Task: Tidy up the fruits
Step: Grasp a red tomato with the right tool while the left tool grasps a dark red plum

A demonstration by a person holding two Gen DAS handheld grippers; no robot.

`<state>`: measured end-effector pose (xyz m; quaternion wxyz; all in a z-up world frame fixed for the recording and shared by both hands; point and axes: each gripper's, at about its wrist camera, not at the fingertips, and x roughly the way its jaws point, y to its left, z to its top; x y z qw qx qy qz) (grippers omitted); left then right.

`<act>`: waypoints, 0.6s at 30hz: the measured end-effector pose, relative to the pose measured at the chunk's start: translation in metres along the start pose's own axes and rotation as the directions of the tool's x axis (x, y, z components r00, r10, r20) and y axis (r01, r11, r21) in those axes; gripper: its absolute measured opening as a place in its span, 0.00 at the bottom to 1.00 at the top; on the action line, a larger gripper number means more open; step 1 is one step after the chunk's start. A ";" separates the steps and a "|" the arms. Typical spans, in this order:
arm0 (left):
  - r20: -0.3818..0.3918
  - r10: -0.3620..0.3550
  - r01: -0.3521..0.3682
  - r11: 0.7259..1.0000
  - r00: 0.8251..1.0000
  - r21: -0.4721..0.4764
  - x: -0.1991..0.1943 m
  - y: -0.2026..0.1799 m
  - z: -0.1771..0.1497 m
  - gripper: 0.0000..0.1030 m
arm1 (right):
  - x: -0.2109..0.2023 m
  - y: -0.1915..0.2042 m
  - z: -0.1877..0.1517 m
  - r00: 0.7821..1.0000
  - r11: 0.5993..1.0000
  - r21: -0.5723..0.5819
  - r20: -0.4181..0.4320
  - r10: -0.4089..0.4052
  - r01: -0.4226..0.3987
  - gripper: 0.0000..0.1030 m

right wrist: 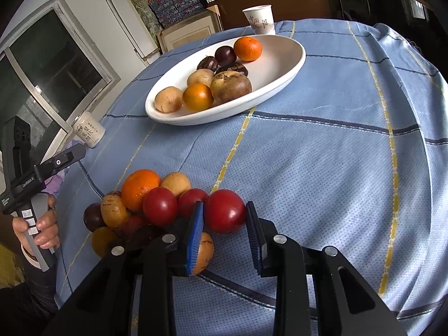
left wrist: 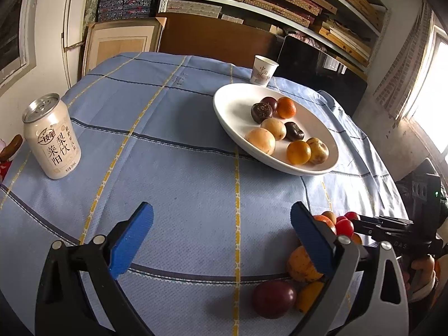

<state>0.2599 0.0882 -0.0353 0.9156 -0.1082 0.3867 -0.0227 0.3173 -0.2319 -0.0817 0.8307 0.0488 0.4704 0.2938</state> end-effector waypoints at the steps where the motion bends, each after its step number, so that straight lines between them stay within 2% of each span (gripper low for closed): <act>1: 0.001 0.012 -0.012 1.000 1.000 0.010 -0.001 -0.001 -0.001 0.94 | 0.000 -0.001 0.000 1.000 1.000 0.005 0.001 0.004 -0.004 0.30; 4: -0.002 0.027 -0.027 0.998 1.000 0.062 -0.003 -0.004 -0.003 0.94 | -0.004 -0.007 0.002 0.999 0.999 0.046 0.028 0.022 -0.023 0.30; 5: -0.011 0.008 -0.007 0.996 1.000 0.087 -0.003 -0.006 -0.005 0.94 | -0.006 -0.010 0.003 0.999 0.997 0.064 0.038 0.029 -0.032 0.30; 7: -0.038 -0.050 0.056 0.978 0.998 0.199 -0.007 -0.017 -0.011 0.94 | -0.009 -0.014 0.004 0.998 0.996 0.082 0.053 0.021 -0.026 0.30; 8: -0.031 -0.060 0.066 0.962 0.998 0.266 -0.011 -0.024 -0.016 0.93 | -0.009 -0.015 0.004 0.998 0.996 0.087 0.054 0.019 -0.023 0.30; 10: -0.025 -0.080 0.083 0.911 0.997 0.403 -0.019 -0.038 -0.029 0.93 | -0.008 -0.017 0.003 0.999 0.995 0.097 0.048 0.017 -0.021 0.30; 13: -0.056 -0.111 0.124 0.861 0.992 0.493 -0.023 -0.045 -0.043 0.93 | -0.007 -0.014 0.003 0.999 0.996 0.084 0.040 0.018 -0.021 0.30; 16: -0.096 -0.116 0.149 0.842 0.989 0.519 -0.019 -0.042 -0.052 0.78 | -0.008 -0.011 0.003 0.999 0.997 0.072 0.041 0.020 -0.023 0.30; 18: -0.125 -0.117 0.165 0.843 0.985 0.513 -0.015 -0.041 -0.055 0.71 | -0.008 -0.011 0.003 0.999 0.997 0.070 0.041 0.016 -0.019 0.30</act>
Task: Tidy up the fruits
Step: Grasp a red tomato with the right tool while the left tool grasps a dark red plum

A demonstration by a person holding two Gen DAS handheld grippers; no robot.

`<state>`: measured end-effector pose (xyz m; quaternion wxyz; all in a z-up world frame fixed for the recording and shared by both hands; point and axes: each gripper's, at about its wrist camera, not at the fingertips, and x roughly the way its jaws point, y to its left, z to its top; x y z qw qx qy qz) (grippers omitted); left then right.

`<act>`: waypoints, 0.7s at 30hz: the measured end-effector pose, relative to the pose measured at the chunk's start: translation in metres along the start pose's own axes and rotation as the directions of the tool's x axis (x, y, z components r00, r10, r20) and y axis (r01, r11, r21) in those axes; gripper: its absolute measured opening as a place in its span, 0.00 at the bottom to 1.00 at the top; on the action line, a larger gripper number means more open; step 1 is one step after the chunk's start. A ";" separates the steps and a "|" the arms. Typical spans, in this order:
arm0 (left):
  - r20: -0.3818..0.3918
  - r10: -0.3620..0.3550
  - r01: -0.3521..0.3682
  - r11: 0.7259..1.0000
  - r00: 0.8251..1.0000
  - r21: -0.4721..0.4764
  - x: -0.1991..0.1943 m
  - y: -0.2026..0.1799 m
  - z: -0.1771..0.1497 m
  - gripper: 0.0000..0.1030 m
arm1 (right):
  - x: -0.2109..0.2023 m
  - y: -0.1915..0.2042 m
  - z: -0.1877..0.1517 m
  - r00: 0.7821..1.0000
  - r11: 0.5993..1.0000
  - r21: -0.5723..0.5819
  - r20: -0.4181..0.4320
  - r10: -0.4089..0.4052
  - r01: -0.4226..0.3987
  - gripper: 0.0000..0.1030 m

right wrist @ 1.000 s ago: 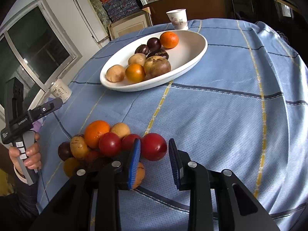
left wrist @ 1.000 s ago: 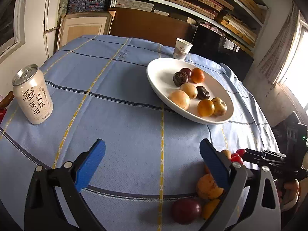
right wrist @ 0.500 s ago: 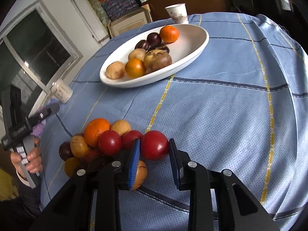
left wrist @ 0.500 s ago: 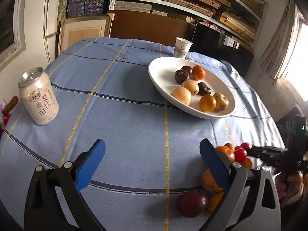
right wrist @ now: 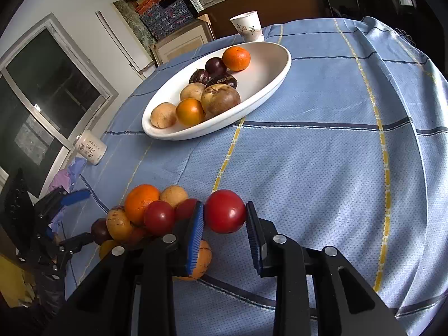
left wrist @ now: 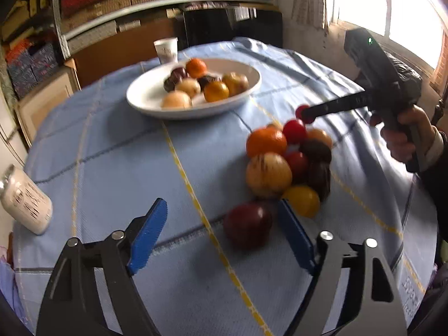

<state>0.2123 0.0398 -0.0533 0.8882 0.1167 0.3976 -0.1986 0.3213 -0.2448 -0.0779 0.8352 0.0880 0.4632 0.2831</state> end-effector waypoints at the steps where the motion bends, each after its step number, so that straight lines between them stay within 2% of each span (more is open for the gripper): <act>1: -0.011 -0.007 0.007 1.000 1.000 -0.004 0.002 0.001 -0.002 0.68 | 0.000 0.000 0.000 1.000 1.000 0.002 -0.002 -0.002 0.002 0.30; 6: -0.011 -0.080 0.080 0.997 0.997 -0.011 -0.001 0.002 -0.007 0.68 | 0.001 -0.001 -0.001 1.000 1.000 0.000 -0.006 -0.010 0.010 0.30; 10: -0.045 -0.086 0.086 0.996 0.995 0.003 0.008 -0.003 -0.007 0.67 | 0.001 -0.001 -0.001 1.000 1.000 0.000 -0.006 -0.010 0.010 0.30; 12: -0.070 -0.092 0.093 0.996 0.993 0.008 0.014 -0.005 -0.008 0.57 | 0.001 -0.001 -0.001 1.000 1.000 0.000 -0.006 -0.012 0.012 0.30; 16: -0.113 -0.088 0.090 0.996 0.990 0.015 0.024 -0.007 -0.011 0.50 | 0.001 -0.001 -0.001 1.000 1.000 -0.002 -0.005 -0.012 0.012 0.30; 17: -0.113 -0.083 0.086 0.996 0.990 0.019 0.024 -0.008 -0.011 0.48 | 0.001 -0.001 -0.001 1.000 1.000 -0.001 -0.005 -0.012 0.012 0.30; 18: -0.109 -0.086 0.088 0.996 0.990 0.020 0.023 -0.008 -0.011 0.43 | 0.001 -0.001 -0.001 1.000 1.000 -0.002 -0.004 -0.012 0.012 0.30; 19: -0.107 -0.109 0.111 0.994 0.988 0.012 0.022 -0.007 -0.011 0.40 | 0.001 -0.001 -0.001 1.000 1.000 -0.002 -0.003 -0.013 0.013 0.30; 21: -0.103 -0.109 0.111 0.994 0.989 0.010 0.021 -0.006 -0.011 0.39 | 0.001 -0.001 -0.001 1.000 1.000 -0.002 -0.004 -0.012 0.012 0.30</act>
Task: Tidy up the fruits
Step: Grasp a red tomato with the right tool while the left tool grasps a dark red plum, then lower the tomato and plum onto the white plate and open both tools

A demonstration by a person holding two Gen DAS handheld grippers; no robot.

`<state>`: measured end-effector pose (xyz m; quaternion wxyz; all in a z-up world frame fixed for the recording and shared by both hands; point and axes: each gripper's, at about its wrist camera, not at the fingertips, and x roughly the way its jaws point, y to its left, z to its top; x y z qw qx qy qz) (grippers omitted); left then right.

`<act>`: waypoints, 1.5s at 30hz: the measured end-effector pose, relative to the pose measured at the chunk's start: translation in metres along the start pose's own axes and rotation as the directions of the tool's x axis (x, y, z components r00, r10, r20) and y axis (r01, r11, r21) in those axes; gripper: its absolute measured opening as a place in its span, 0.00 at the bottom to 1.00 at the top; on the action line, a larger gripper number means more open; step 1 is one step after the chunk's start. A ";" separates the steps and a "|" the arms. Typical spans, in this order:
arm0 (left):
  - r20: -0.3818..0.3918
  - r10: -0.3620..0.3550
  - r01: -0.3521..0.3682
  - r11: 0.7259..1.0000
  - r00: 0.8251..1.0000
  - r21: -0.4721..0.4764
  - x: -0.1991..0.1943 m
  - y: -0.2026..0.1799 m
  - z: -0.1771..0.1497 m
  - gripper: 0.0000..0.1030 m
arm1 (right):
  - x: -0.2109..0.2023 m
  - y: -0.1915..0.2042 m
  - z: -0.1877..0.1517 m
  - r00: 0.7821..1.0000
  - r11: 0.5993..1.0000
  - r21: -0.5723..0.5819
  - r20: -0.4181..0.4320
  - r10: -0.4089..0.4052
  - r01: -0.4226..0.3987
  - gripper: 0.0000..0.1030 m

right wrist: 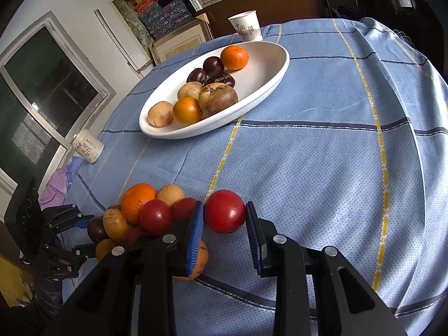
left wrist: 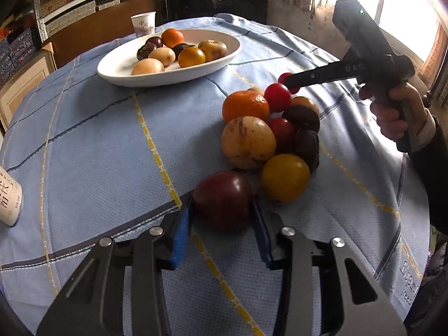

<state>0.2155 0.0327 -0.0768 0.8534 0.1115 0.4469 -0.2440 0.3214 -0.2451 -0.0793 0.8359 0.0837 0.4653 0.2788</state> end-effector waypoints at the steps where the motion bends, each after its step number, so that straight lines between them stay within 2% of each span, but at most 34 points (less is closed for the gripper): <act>1: 0.000 -0.001 0.001 1.000 1.000 -0.001 0.000 0.000 0.000 0.39 | 0.000 0.000 0.000 1.000 1.000 -0.001 -0.001 -0.001 0.001 0.30; 6: 0.003 -0.002 0.002 1.000 1.000 -0.003 -0.001 0.000 0.000 0.38 | 0.000 0.001 0.000 1.000 1.000 -0.006 -0.002 -0.005 0.004 0.30; 14: 0.035 0.021 -0.019 0.998 0.999 -0.064 -0.007 0.008 0.004 0.38 | -0.006 0.007 0.000 0.999 0.999 -0.033 0.039 0.005 -0.003 0.30; 17: 0.056 0.037 -0.032 0.996 0.998 -0.083 -0.010 0.009 0.008 0.38 | -0.009 0.015 0.000 0.998 0.998 -0.061 0.067 0.014 -0.010 0.30; 21: 0.086 0.037 -0.025 0.990 0.996 -0.135 -0.012 0.011 0.021 0.38 | -0.015 0.027 0.004 0.987 0.995 -0.096 0.158 0.021 -0.006 0.30; 23: 0.104 0.022 -0.005 0.987 0.994 -0.159 -0.014 0.015 0.036 0.38 | -0.015 0.032 0.012 0.981 0.995 -0.100 0.190 0.030 -0.011 0.30; 27: 0.128 0.074 -0.046 0.976 0.989 -0.212 -0.009 0.031 0.079 0.38 | -0.007 0.032 0.043 0.977 0.997 -0.060 0.207 0.057 -0.045 0.30; 34: 0.125 0.179 -0.142 0.955 0.976 -0.261 0.032 0.068 0.150 0.38 | 0.020 0.037 0.086 0.969 0.998 -0.057 0.244 0.031 -0.018 0.30; 37: 0.119 0.171 -0.129 0.946 0.978 -0.297 0.049 0.077 0.165 0.38 | 0.035 0.039 0.097 0.974 0.997 -0.070 0.223 0.036 -0.021 0.30; 38: 0.118 0.166 -0.123 0.943 0.979 -0.309 0.051 0.079 0.167 0.43 | 0.039 0.039 0.098 0.976 0.997 -0.073 0.218 0.029 -0.013 0.36; 39: 0.116 0.164 -0.118 0.937 0.980 -0.330 0.053 0.083 0.168 0.61 | 0.041 0.039 0.099 0.977 0.997 -0.072 0.211 0.027 -0.012 0.43; 41: 0.131 0.180 -0.124 0.928 0.975 -0.352 0.047 0.085 0.166 0.82 | 0.037 0.038 0.097 0.977 0.997 -0.070 0.210 0.037 -0.022 0.46; 45: 0.181 0.261 -0.178 0.909 0.948 -0.376 0.015 0.079 0.155 0.91 | 0.017 0.039 0.088 0.973 0.996 -0.079 0.227 0.050 -0.032 0.46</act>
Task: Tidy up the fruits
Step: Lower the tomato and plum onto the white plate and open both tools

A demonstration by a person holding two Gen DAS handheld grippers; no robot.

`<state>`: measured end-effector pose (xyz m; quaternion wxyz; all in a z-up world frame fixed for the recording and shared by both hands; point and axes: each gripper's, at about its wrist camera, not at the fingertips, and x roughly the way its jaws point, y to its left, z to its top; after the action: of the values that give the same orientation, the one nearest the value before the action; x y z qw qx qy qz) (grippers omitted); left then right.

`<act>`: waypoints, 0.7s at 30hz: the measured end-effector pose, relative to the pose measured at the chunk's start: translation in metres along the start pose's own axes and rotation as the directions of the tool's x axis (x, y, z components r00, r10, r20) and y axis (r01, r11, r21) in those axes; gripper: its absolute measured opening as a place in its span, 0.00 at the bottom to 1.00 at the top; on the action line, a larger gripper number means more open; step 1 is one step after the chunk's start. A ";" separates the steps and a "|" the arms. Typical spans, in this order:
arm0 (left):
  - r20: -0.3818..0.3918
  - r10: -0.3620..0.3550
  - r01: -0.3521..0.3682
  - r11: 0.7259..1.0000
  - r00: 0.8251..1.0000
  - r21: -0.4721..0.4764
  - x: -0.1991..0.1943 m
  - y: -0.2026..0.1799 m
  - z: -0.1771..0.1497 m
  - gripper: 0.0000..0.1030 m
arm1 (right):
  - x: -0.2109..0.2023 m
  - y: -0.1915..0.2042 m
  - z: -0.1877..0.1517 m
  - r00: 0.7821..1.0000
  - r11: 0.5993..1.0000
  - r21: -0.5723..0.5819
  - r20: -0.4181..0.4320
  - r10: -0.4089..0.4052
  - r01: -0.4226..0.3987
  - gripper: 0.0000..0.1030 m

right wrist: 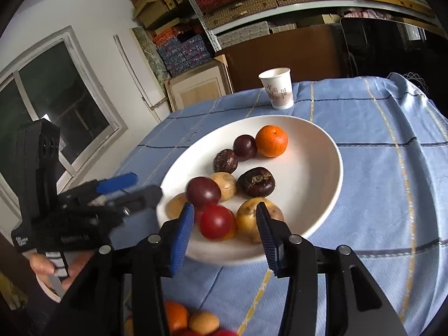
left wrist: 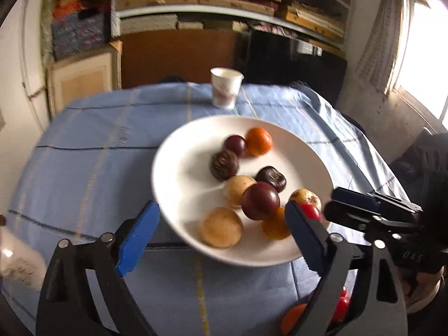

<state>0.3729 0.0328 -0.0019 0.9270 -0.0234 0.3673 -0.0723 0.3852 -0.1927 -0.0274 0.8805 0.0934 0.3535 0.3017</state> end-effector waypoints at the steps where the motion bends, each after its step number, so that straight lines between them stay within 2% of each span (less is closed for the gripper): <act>1: 0.009 -0.003 0.004 1.000 1.000 -0.013 -0.006 0.002 -0.003 0.93 | -0.005 0.001 -0.002 1.000 1.000 0.003 0.003 0.004 -0.004 0.46; 3: 0.028 -0.001 0.002 0.999 1.000 -0.045 -0.019 0.006 -0.016 0.95 | -0.014 0.002 -0.007 1.000 1.000 0.000 0.006 0.012 -0.012 0.46; 6: 0.030 0.048 -0.046 0.998 0.998 -0.045 -0.030 0.008 -0.045 0.95 | -0.025 0.006 -0.023 1.000 1.000 -0.020 0.014 -0.011 0.011 0.46; 8: 0.009 0.076 -0.075 0.996 0.997 -0.042 -0.034 0.008 -0.067 0.95 | -0.030 0.007 -0.035 1.000 0.999 -0.033 0.001 -0.026 0.026 0.46; 11: -0.025 0.069 -0.069 0.998 0.997 -0.003 -0.042 0.001 -0.089 0.95 | -0.037 0.009 -0.053 0.998 0.996 -0.080 -0.043 -0.054 0.051 0.46; 16: 0.066 0.114 -0.117 0.992 0.991 0.048 -0.070 -0.007 -0.099 0.95 | -0.064 0.017 -0.071 0.995 0.972 -0.225 -0.051 -0.084 0.070 0.44; 21: 0.053 0.134 -0.136 0.990 0.990 0.035 -0.071 -0.003 -0.101 0.95 | -0.070 0.017 -0.087 0.986 0.935 -0.355 -0.152 -0.063 0.005 0.44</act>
<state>0.2526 0.0415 -0.0271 0.9390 0.0178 0.3431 -0.0158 0.2786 -0.2246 -0.0451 0.8567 -0.0971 0.3649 0.3514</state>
